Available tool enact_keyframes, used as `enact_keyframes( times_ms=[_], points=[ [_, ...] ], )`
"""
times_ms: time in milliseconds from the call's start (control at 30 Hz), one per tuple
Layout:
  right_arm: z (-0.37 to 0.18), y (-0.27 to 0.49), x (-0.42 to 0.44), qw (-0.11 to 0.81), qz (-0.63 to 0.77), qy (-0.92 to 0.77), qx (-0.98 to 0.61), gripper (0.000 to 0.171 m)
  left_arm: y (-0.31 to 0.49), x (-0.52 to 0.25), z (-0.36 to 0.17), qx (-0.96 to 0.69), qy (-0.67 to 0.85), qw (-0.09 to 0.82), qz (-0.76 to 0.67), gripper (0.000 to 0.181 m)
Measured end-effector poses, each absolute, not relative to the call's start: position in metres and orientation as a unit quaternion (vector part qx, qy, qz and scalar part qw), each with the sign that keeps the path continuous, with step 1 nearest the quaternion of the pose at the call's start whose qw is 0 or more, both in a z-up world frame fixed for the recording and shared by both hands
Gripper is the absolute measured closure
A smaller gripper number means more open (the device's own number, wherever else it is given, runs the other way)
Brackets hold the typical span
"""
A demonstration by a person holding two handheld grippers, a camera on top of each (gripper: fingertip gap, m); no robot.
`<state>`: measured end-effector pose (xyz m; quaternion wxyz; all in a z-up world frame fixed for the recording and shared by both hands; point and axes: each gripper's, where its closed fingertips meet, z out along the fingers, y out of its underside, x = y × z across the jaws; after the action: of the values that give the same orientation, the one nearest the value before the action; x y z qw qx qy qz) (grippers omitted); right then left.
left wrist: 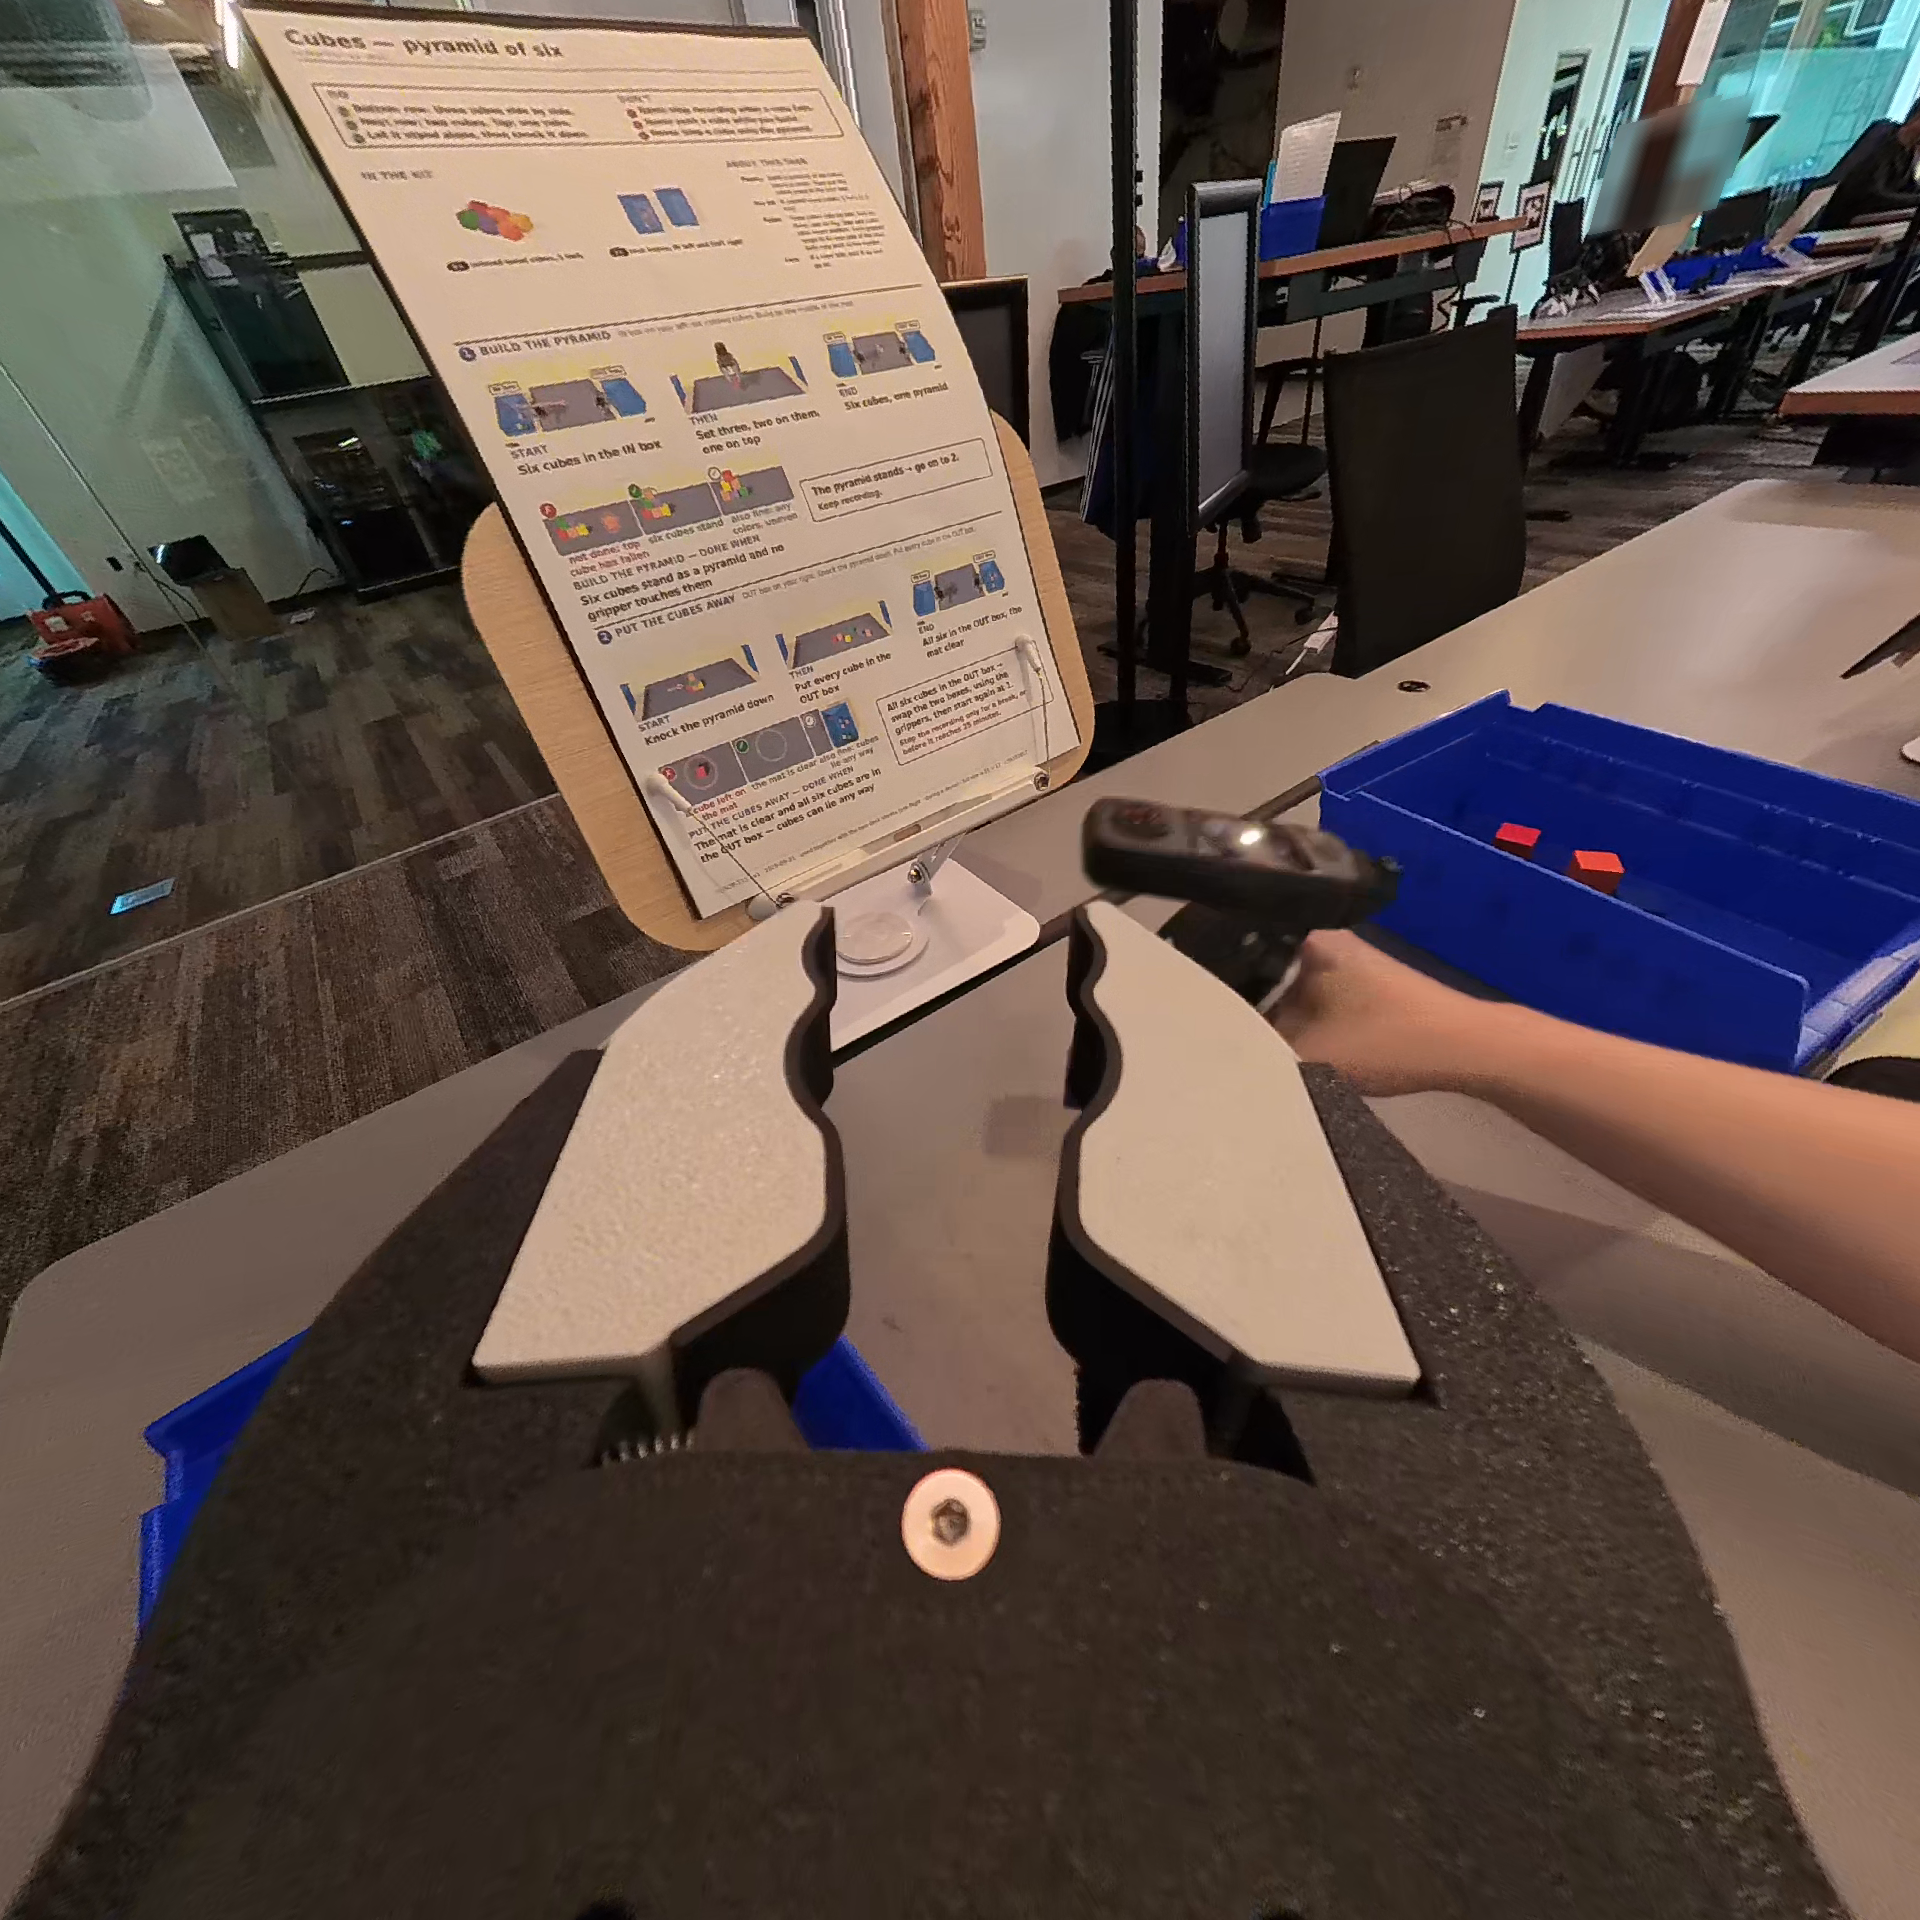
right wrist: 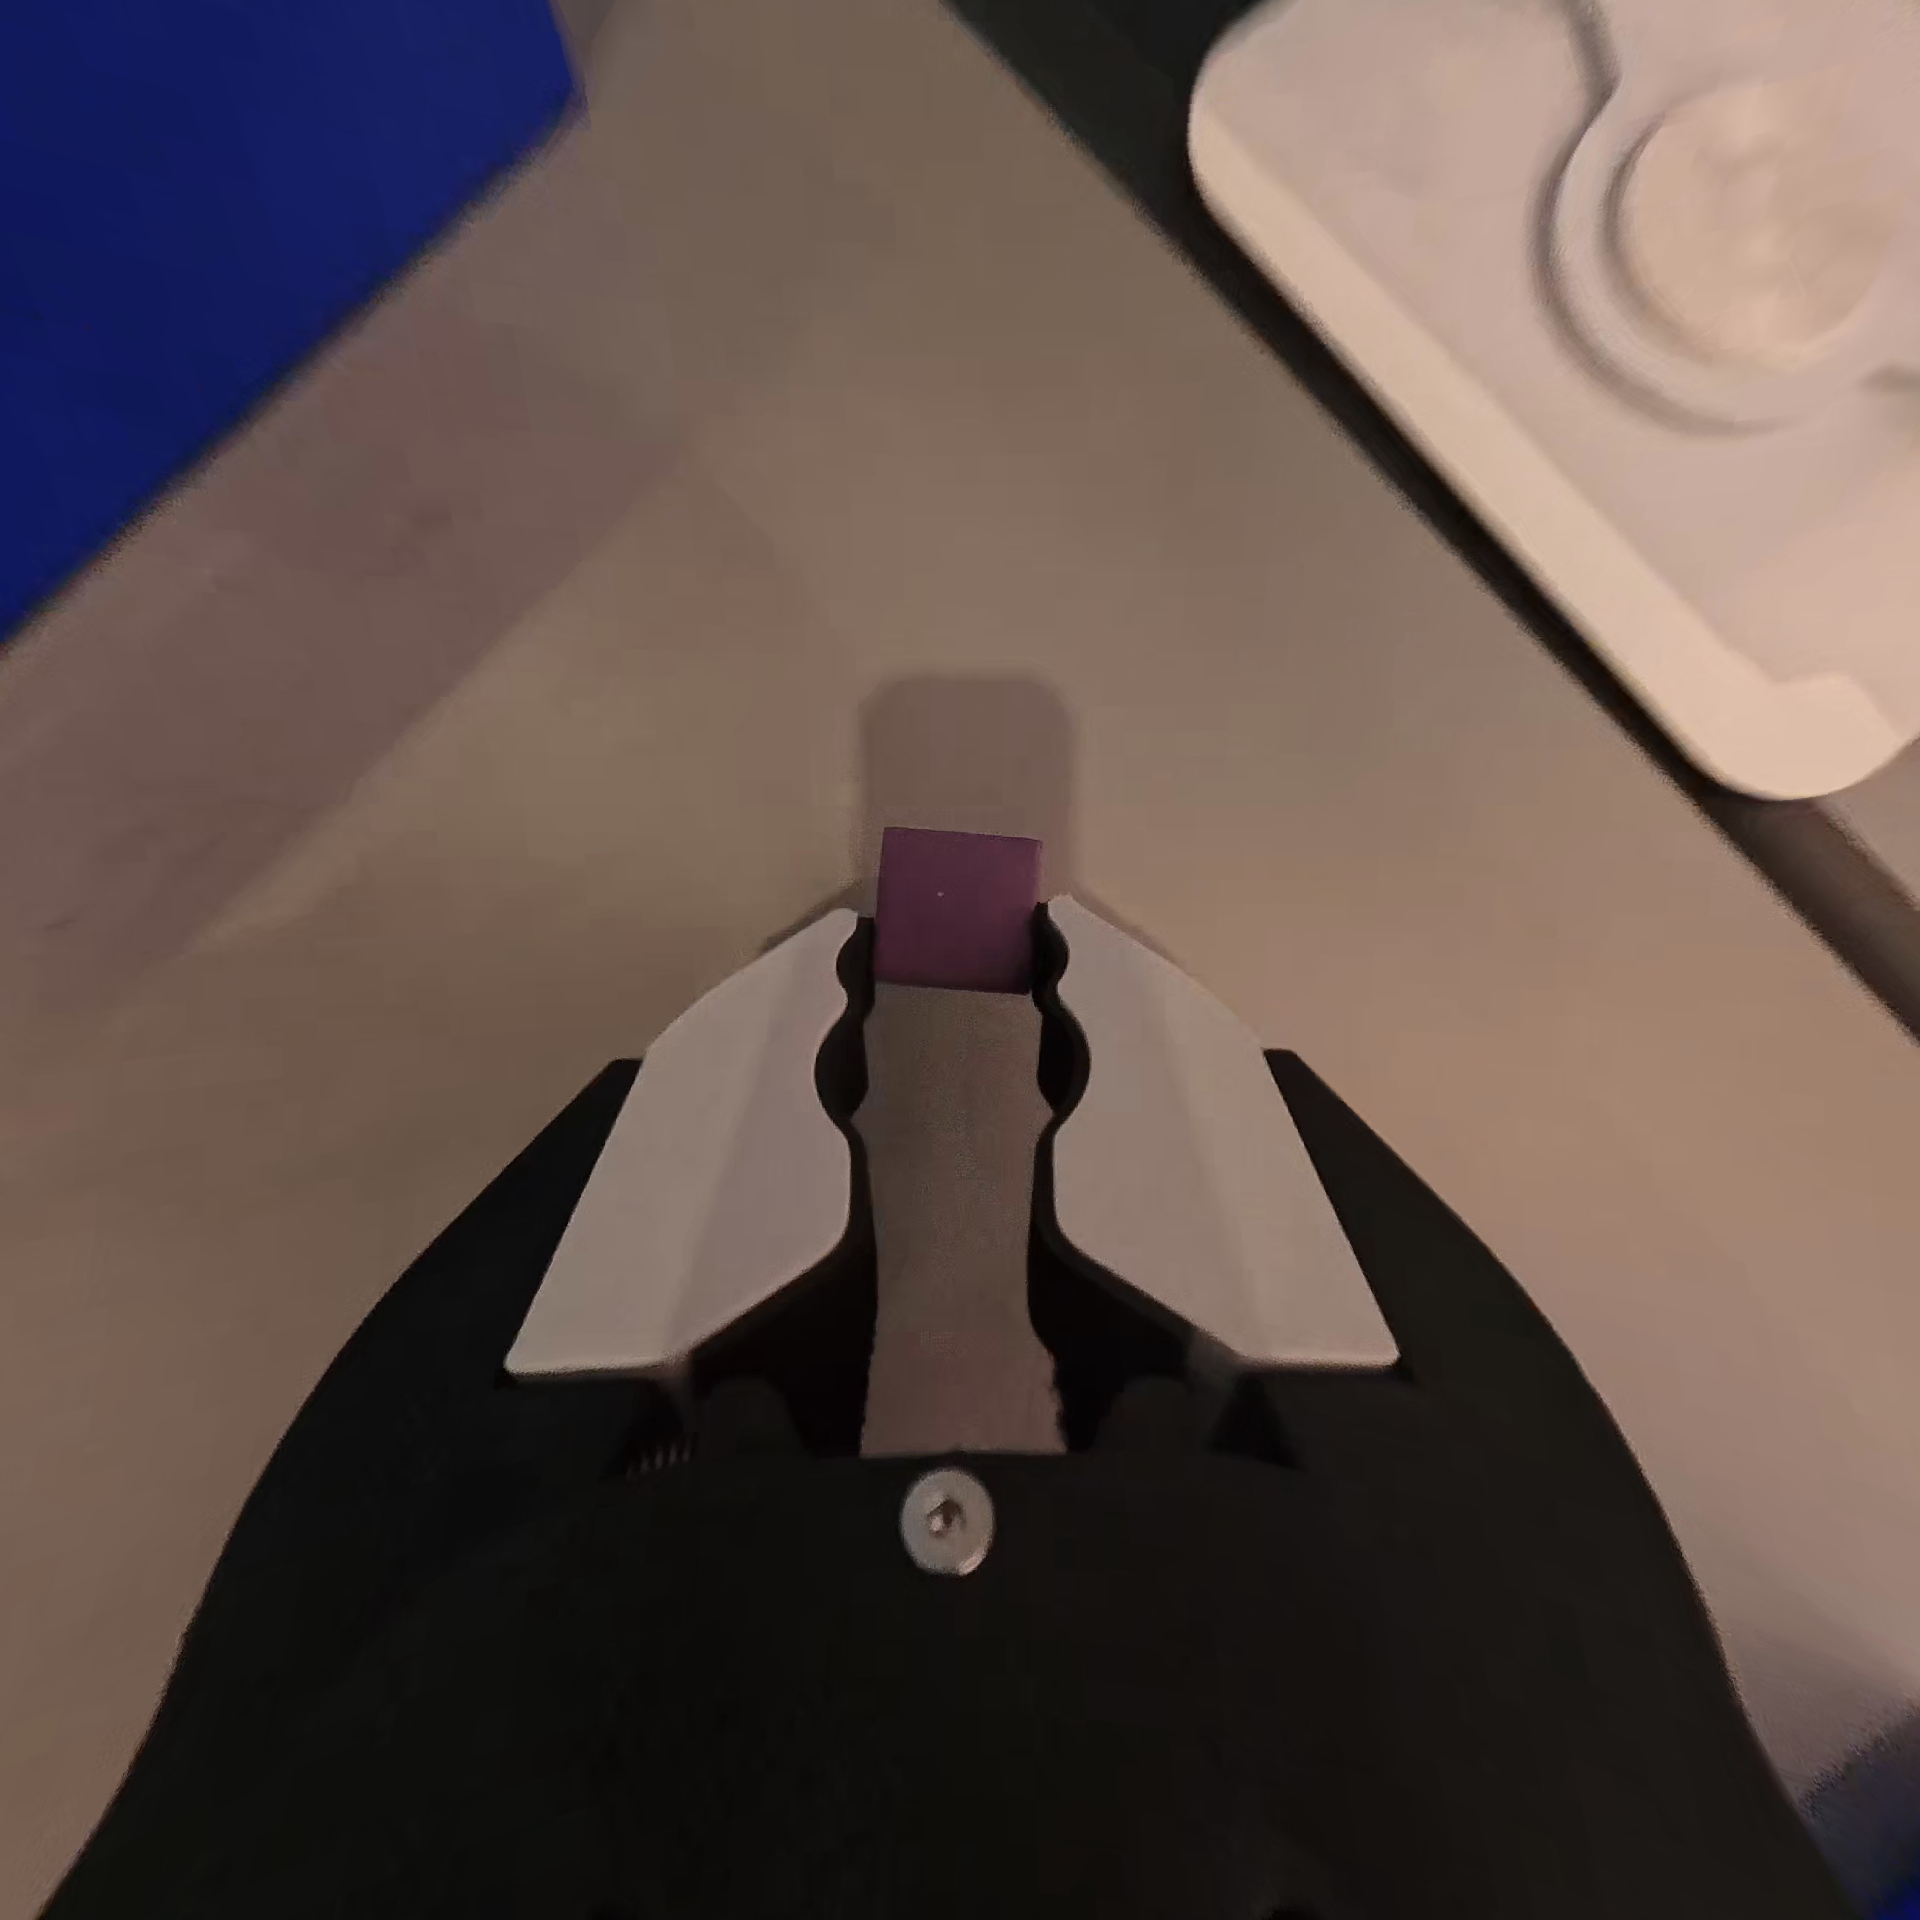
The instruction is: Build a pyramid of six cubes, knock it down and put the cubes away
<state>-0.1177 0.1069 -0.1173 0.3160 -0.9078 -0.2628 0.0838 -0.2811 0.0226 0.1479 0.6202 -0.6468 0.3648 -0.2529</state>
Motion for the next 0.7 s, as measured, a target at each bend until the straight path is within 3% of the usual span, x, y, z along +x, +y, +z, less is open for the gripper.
enact_keyframes(
  times_ms=[200,267,433,600,700],
  points=[
    [0.047,0.026,-0.07,0.484,0.056,-0.276,-0.829,0.141,0.025,-0.286,0.149,-0.649,0.356,0.622,-0.254,0.139],
    [0.067,-0.008,-0.018,0.473,0.029,-0.248,-0.845,0.141,0.025,-0.286,0.149,-0.65,0.355,0.623,-0.254,0.139],
    [0.018,-0.079,0.106,0.344,0.014,-0.144,-0.928,0.141,0.019,-0.275,0.149,-0.645,0.366,0.621,-0.253,0.139],
    [-0.079,-0.117,0.148,0.197,0.047,-0.131,-0.971,0.14,0.016,-0.263,0.142,-0.648,0.384,0.613,-0.24,0.139],
    [-0.112,-0.118,0.155,0.164,0.063,-0.125,-0.977,0.14,0.018,-0.261,0.139,-0.652,0.386,0.609,-0.233,0.139]
  ],
)
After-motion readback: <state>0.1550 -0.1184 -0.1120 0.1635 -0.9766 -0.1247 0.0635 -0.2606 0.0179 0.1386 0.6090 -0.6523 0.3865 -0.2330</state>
